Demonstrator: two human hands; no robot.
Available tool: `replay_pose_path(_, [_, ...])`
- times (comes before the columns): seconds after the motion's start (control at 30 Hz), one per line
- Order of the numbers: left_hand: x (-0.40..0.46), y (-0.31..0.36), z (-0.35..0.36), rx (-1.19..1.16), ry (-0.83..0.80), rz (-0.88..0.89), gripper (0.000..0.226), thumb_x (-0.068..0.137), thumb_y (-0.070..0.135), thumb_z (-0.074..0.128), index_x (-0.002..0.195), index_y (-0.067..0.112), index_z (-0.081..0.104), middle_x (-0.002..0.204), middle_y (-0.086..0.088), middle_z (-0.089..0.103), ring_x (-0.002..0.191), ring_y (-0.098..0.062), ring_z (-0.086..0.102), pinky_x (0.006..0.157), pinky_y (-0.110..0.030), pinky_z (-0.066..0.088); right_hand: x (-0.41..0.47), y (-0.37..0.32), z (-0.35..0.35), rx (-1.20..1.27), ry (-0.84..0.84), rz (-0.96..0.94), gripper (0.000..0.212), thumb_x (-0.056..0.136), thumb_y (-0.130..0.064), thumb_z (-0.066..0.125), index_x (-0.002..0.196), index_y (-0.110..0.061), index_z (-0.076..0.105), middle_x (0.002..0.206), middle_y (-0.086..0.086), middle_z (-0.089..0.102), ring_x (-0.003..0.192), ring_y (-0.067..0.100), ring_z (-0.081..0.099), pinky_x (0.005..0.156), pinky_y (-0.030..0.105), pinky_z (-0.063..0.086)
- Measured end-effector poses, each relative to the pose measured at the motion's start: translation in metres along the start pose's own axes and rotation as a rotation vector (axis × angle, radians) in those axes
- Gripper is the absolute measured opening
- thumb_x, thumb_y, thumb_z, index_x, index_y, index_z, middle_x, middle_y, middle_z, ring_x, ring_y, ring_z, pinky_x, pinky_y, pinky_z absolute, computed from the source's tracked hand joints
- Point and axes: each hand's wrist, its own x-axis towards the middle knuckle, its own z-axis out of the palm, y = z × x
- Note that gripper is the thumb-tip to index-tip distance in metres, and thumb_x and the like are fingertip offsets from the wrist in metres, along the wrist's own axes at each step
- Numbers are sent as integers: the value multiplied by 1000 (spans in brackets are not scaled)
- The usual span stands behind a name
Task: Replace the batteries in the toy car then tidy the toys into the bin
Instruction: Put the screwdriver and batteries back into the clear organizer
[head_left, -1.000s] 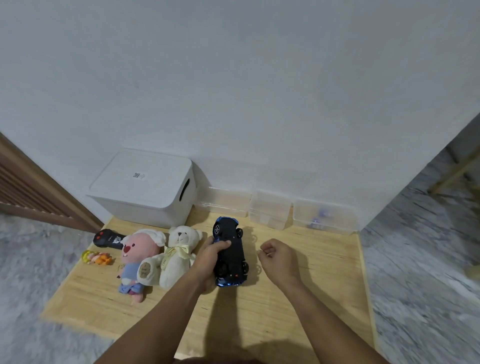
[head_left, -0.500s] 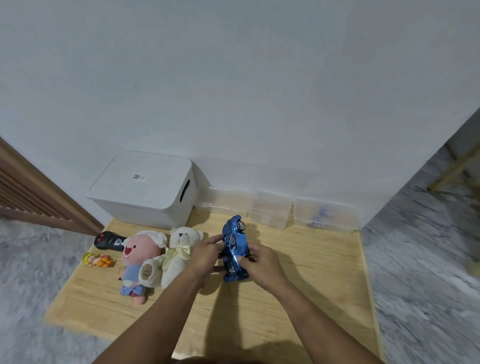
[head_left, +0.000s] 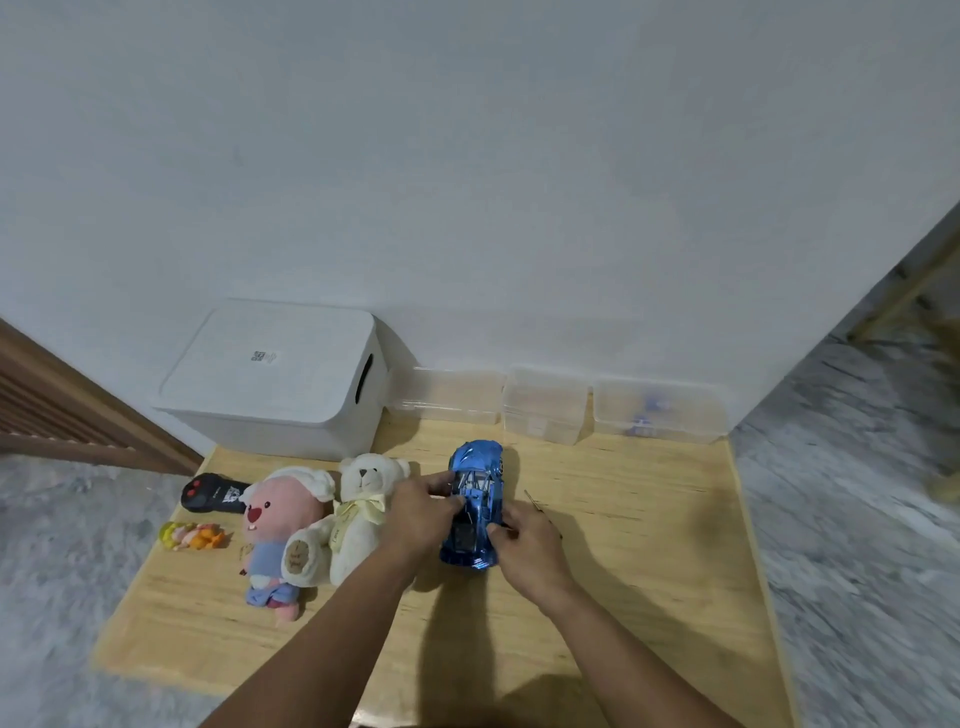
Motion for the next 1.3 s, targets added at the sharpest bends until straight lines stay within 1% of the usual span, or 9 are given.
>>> replay_pose_path(0.17, [4, 5, 0, 86, -82, 2, 37, 86, -2, 62, 122, 3, 65, 114, -12, 70, 98, -22, 67, 90, -36, 56, 7, 6, 6, -31, 11, 50, 28, 91, -8, 51, 109, -21, 68, 103, -4, 70, 97, 13, 64, 86, 29, 53])
replay_pose_path(0.33, [6, 11, -1, 190, -142, 28, 42, 88, 4, 64, 130, 1, 58, 124, -13, 65, 99, -17, 64, 85, -22, 53, 11, 5, 6, -91, 6, 114, 27, 91, -10, 49, 101, -23, 70, 93, -7, 71, 86, 10, 66, 80, 33, 55])
replay_pose_path(0.53, [12, 11, -1, 299, -108, 52, 43, 87, 10, 64, 129, 4, 60, 123, -9, 66, 108, -21, 63, 86, -25, 50, 14, 3, 5, -151, 12, 141, 23, 87, -10, 52, 95, -20, 71, 87, -4, 71, 80, 12, 66, 74, 34, 55])
replay_pose_path(0.63, [18, 12, -2, 319, -70, 50, 41, 88, 13, 63, 127, 4, 61, 116, -9, 67, 99, -19, 62, 84, -30, 54, 20, 0, -3, -124, 46, 176, 27, 87, -10, 54, 108, -15, 69, 103, 1, 71, 97, 17, 66, 83, 29, 54])
replay_pose_path(0.77, [23, 27, -2, 387, -72, 141, 39, 90, 13, 60, 128, 5, 60, 123, -8, 65, 99, -15, 60, 78, -22, 46, 38, -13, -25, -76, 175, 229, 42, 90, -13, 57, 131, -8, 55, 126, 8, 62, 113, 20, 59, 98, 32, 48])
replay_pose_path(0.97, [46, 62, 7, 490, -142, 320, 51, 89, 17, 59, 139, 12, 50, 138, -8, 51, 123, -23, 52, 100, -29, 41, 67, -36, -59, 55, 390, 325, 55, 87, -18, 59, 138, -11, 39, 118, 10, 59, 104, 28, 59, 92, 41, 51])
replay_pose_path(1.03, [54, 76, 12, 530, -214, 346, 61, 87, 15, 59, 145, 12, 42, 142, -9, 46, 131, -25, 44, 106, -31, 36, 75, -42, -66, 117, 382, 362, 62, 85, -17, 57, 141, -12, 30, 111, 8, 54, 98, 28, 59, 86, 46, 55])
replay_pose_path(1.17, [71, 90, 25, 581, -379, 308, 81, 82, 16, 62, 153, 14, 23, 155, -11, 29, 142, -27, 29, 114, -36, 31, 84, -45, -74, 208, 354, 394, 68, 83, -12, 56, 144, -16, 26, 118, 12, 56, 92, 26, 62, 79, 43, 59])
replay_pose_path(1.3, [78, 88, 39, 574, -414, 298, 77, 86, 10, 58, 154, 10, 21, 156, -11, 28, 143, -25, 28, 110, -28, 28, 94, -39, -79, 238, 373, 385, 65, 82, -10, 56, 143, -17, 33, 110, 10, 60, 91, 24, 62, 83, 44, 57])
